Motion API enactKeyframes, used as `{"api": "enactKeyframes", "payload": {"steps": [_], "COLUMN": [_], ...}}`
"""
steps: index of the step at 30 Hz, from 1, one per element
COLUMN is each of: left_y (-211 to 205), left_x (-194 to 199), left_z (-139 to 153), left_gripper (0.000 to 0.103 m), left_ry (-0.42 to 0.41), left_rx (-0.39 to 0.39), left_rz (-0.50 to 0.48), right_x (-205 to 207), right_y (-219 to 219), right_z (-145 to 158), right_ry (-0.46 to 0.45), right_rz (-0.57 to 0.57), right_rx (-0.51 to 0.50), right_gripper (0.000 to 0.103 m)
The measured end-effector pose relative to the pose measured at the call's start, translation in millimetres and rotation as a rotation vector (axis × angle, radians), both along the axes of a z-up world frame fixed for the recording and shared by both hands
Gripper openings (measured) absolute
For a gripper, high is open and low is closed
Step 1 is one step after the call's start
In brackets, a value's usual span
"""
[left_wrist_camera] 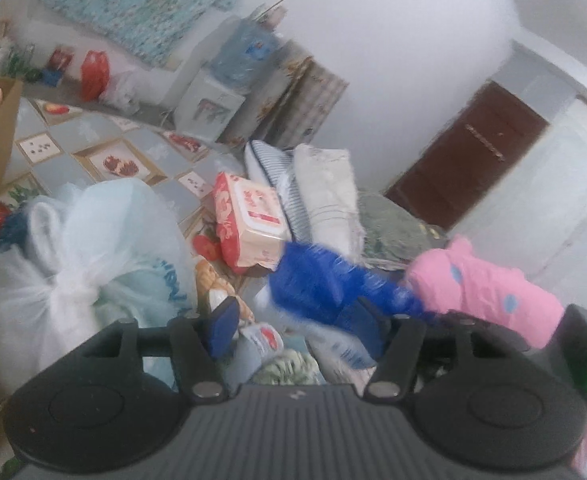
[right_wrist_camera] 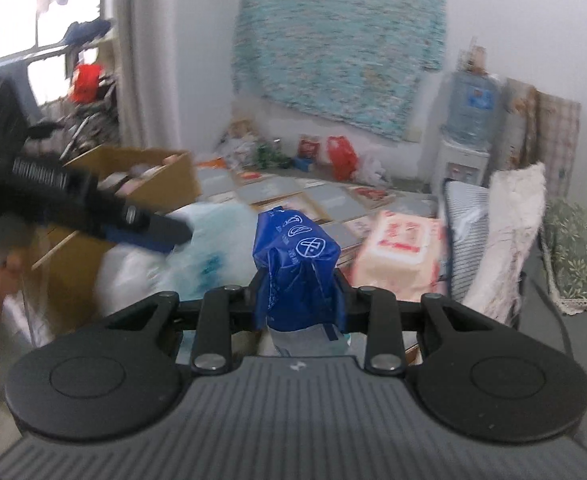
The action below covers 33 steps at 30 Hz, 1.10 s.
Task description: Organize soft objects
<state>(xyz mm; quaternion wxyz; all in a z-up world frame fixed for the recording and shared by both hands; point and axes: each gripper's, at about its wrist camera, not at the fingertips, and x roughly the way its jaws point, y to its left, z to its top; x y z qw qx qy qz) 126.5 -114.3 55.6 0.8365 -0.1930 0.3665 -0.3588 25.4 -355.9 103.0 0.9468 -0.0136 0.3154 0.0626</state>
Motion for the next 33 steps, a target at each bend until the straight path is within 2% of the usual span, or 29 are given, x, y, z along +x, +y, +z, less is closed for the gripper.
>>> {"api": "enactKeyframes", "payload": {"steps": [4,7,10,14,17,19,22,25,26,29,33], "left_y": [22.0,37.3,52.4,70.0,78.6,82.3,78.6,70.7,65.5,47.7,29.3], "left_x": [-30.3,-51.1,-62.2,-65.8,-64.1,-63.4,-59.7,-58.1,-57.3,-55.9,-52.3], "left_z": [-0.2,-13.5,-37.3,-69.4,-87.0,-92.6,-95.4,-98.7,-101.2,-107.2,-114.4], "left_gripper": [0.069,0.069,0.069,0.069,0.069,0.069,0.069,0.069,0.069,0.069,0.067], "left_ry": [-0.040,-0.050,0.005,0.094,0.144,0.151,0.125,0.111,0.108,0.103,0.099], "left_rx": [0.024,0.073,0.091,0.101,0.092,0.105,0.136,0.152,0.155,0.181,0.203], "left_rz": [-0.050,-0.052,-0.043,-0.021,-0.008,0.000,-0.001,-0.039,-0.060,-0.122,-0.163], "right_x": [-23.5,-31.4,-35.7,-48.4,-50.9,-50.6,-44.7,-42.6,-43.2,-42.6,-39.5], "right_y": [43.8,81.7,119.3,159.4,169.7,168.5,142.6,98.7,81.5,41.2,23.0], "right_z": [0.3,-17.7,-48.9,-75.7,-87.5,-91.9,-87.0,-75.9,-73.6,-80.3,-102.3], "right_ry": [0.029,0.079,0.132,0.180,0.244,0.272,0.295,0.288,0.279,0.270,0.297], "right_rz": [0.075,0.104,0.137,0.209,0.253,0.245,0.204,0.133,0.086,-0.042,-0.139], "right_rx": [-0.050,-0.177,-0.311,-0.342,-0.242,-0.181,0.017,0.317,0.416,0.597,0.704], "right_gripper": [0.029,0.029,0.030,0.035,0.046,0.048,0.054,0.066,0.067,0.067,0.064]}}
